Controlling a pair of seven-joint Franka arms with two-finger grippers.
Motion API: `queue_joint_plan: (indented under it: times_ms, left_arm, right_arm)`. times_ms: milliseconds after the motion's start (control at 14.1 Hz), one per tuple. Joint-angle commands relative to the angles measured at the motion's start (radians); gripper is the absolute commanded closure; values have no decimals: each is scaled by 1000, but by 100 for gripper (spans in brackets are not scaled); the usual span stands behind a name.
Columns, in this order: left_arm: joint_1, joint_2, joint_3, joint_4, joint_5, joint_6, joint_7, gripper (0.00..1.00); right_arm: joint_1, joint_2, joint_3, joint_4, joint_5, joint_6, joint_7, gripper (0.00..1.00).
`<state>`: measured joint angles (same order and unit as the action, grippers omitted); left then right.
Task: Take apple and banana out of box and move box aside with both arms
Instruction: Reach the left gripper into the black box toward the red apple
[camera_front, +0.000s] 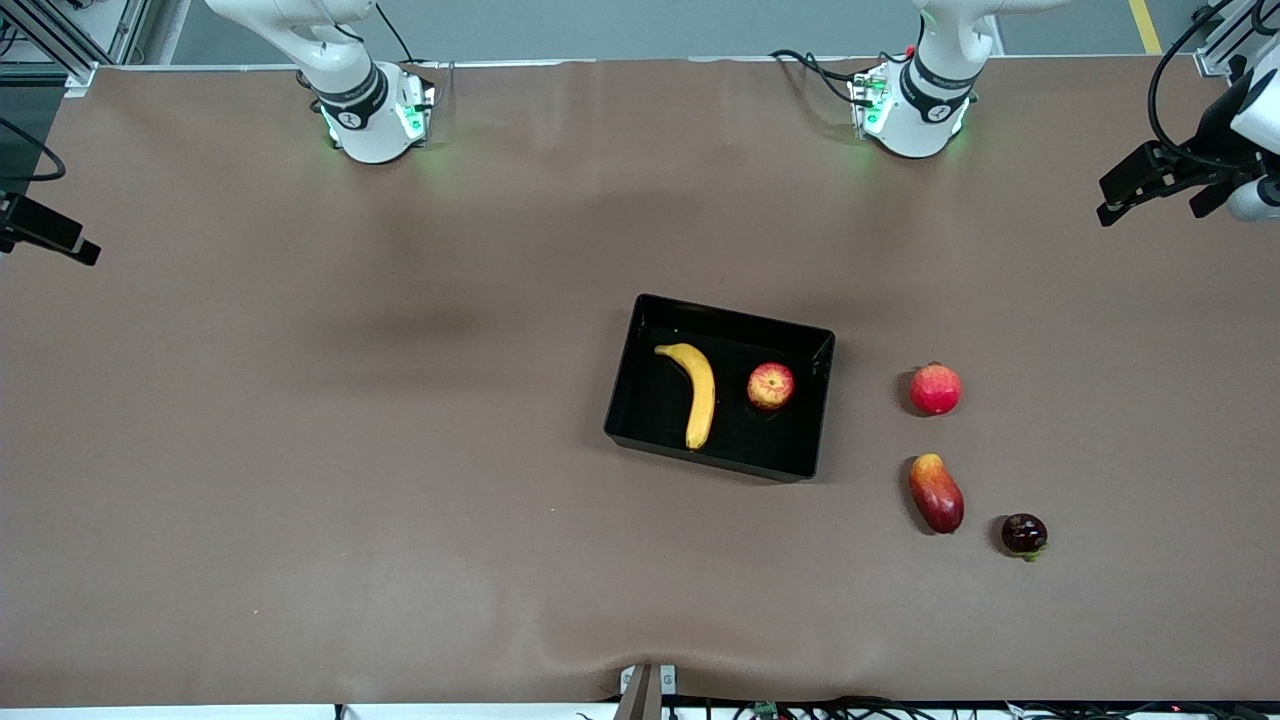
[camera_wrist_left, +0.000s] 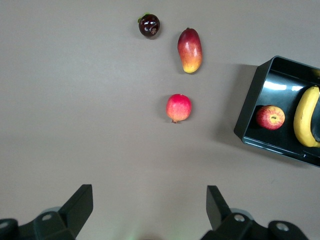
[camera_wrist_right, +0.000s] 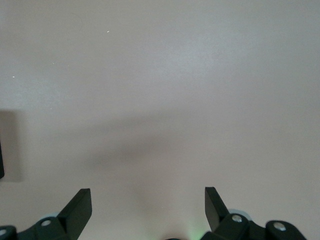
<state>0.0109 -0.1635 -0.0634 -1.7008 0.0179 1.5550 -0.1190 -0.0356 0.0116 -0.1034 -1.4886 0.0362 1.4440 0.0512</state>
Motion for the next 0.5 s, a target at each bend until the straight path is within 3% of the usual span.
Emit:
queue_joint_plan:
  times_ms: [0, 426]
  left_arm:
    - [4, 18, -4, 32, 19, -26, 13, 0]
    - [-12, 116, -32, 55, 16, -24, -8, 0]
  right_arm:
    - [-14, 8, 8, 19, 13, -13, 4, 0]
    - [-15, 8, 7, 19, 14, -13, 4, 0]
